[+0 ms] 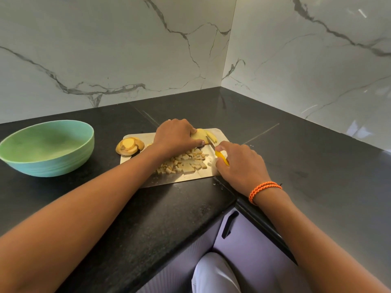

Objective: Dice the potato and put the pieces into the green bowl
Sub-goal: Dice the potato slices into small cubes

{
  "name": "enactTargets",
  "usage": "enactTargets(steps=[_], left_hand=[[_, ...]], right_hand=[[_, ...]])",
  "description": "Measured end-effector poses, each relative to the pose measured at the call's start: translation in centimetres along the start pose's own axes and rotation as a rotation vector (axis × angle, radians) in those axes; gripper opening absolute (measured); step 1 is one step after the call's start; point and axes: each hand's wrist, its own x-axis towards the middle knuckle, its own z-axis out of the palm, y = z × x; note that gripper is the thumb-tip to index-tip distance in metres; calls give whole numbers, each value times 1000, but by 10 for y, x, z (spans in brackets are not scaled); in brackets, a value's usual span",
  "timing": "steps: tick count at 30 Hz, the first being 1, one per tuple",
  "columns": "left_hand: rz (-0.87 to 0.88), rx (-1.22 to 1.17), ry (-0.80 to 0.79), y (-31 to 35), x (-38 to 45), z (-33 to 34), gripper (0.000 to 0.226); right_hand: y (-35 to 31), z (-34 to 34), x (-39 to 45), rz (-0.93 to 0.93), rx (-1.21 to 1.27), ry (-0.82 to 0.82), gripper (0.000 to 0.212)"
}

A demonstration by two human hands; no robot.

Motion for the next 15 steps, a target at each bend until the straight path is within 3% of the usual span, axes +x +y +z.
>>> enactTargets(steps=[9,15], left_hand=[[7,-20,10,2,-2,-2,66],[13,-17,-3,-1,1,-2,66]], right_hand=[[10,-5,-14,44,44,-6,34],[2,5,15,49,161,119,33]])
